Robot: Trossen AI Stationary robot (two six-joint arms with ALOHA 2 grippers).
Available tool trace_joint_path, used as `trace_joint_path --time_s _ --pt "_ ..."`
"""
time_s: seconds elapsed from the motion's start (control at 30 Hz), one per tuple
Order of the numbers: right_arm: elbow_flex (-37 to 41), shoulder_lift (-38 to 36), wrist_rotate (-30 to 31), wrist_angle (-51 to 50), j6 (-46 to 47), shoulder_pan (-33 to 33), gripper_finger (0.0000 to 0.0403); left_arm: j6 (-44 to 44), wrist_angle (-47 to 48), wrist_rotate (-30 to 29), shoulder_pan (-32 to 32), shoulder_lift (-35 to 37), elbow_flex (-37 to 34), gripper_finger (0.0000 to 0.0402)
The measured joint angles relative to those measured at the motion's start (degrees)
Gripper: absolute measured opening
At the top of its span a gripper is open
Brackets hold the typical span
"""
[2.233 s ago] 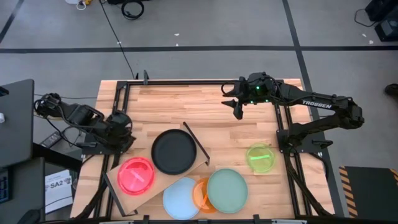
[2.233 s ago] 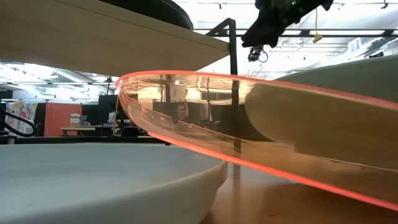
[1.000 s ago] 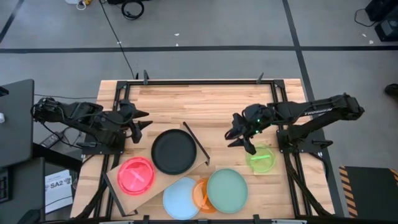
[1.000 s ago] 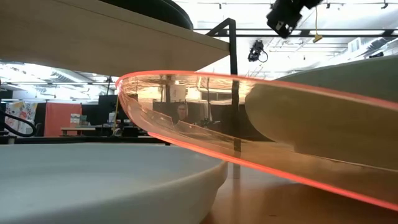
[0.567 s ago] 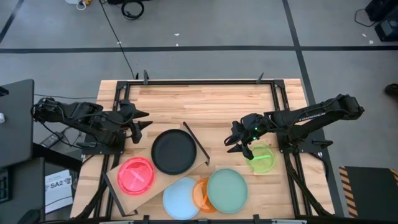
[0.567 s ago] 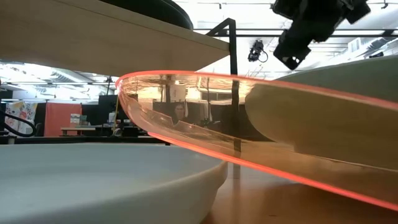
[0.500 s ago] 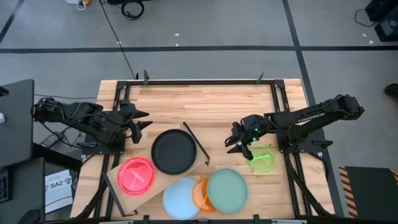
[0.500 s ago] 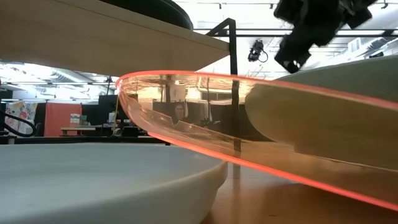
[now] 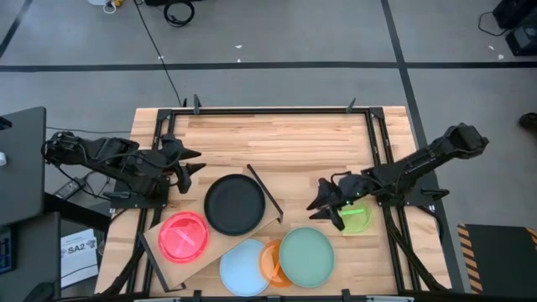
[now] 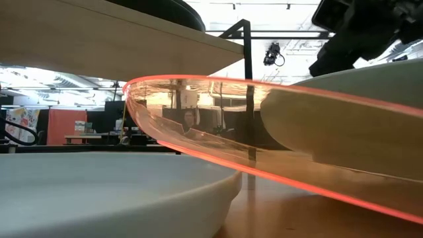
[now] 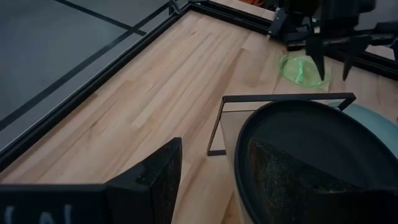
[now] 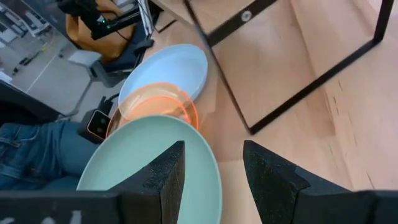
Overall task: Place and stack plates onto a shelf
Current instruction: Stack the blue plate on top of the black plate on the shelf
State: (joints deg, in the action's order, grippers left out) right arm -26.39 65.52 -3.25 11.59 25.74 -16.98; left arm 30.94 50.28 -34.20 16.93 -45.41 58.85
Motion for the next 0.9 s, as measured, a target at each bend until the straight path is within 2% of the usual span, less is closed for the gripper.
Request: trace_joint_path --time_s 0.17,0.4,0.7,0.9 --pt "0.0 0.0 6.3 0.3 1.3 -4.2 0.0169 0.0 0.0 0.0 0.0 0.0 0.0 0.0192" --pt "-0.1 2.8 10.9 0.9 1.7 -7.6 0.0169 0.0 0.0 0.0 0.0 0.0 0.0 0.0192" --pt "-4.4 16.1 11.3 0.8 -2.6 -8.1 0.0169 0.0 -0.2 0.0 0.0 0.0 0.0 0.0192" --pt "-6.9 22.5 10.9 0.8 -3.4 -8.1 0.0169 0.0 -0.3 0.0 0.0 0.0 0.0 0.0192"
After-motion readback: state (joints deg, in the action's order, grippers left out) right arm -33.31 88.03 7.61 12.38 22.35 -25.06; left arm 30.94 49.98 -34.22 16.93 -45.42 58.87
